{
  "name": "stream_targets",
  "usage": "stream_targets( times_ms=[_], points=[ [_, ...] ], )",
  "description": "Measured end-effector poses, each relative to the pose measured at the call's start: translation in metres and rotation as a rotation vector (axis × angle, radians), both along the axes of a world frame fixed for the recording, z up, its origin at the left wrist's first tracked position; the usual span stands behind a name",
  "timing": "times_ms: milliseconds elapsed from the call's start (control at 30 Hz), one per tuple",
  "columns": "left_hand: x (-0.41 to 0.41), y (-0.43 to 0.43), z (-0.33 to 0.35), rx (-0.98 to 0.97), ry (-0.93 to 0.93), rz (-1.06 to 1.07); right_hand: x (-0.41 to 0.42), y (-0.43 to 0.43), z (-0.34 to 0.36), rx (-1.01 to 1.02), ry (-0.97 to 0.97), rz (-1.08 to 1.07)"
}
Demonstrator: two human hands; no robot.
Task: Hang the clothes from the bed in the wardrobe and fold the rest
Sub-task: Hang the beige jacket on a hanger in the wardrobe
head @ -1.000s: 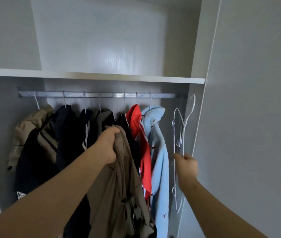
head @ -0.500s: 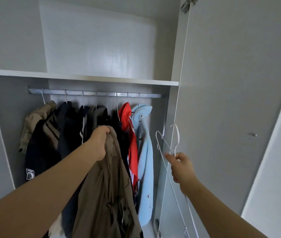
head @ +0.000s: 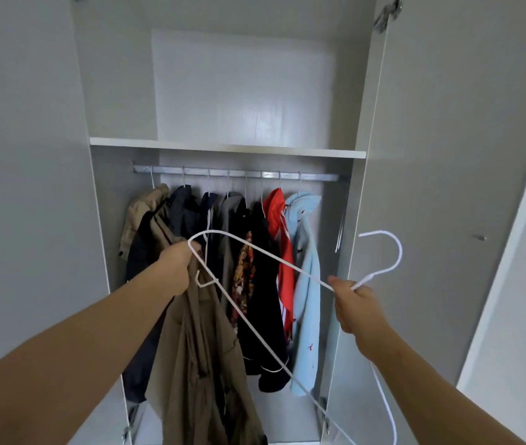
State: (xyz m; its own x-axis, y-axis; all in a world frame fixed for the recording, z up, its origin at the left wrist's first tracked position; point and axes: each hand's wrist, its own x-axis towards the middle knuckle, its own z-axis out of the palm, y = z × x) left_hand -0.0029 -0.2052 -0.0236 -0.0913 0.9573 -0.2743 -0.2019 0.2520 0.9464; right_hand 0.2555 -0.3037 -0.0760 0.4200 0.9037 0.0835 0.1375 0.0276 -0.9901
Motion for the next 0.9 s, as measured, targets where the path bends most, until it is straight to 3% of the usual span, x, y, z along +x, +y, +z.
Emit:
stream_targets(
  times_ms=[333, 500, 667, 800, 900],
  points=[
    [-0.017, 0.004, 0.017, 0.249, 0.107, 0.033, -0.038, 0.011, 0.011, -0.044, -0.057, 0.053],
    [-0.041, 0.011, 0.024, 0.29, 0.01, 0.078, -0.043, 0.014, 0.02, -0.009, 0.037, 0.055],
    [-0.055, 0.01, 0.025, 0.366, 0.034, 0.085, -0.067, 0.019, 0.024, 0.019, -0.032, 0.097],
    [-0.04, -0.005, 0.022, 0.482, 0.071, -0.089, -0.101, 0.029, 0.02, 0.009, -0.132, 0.14],
    [-0.024, -0.026, 0.02, 0.478, 0.203, -0.249, -0.131, 0.039, 0.015, -0.003, -0.087, 0.131]
  ],
)
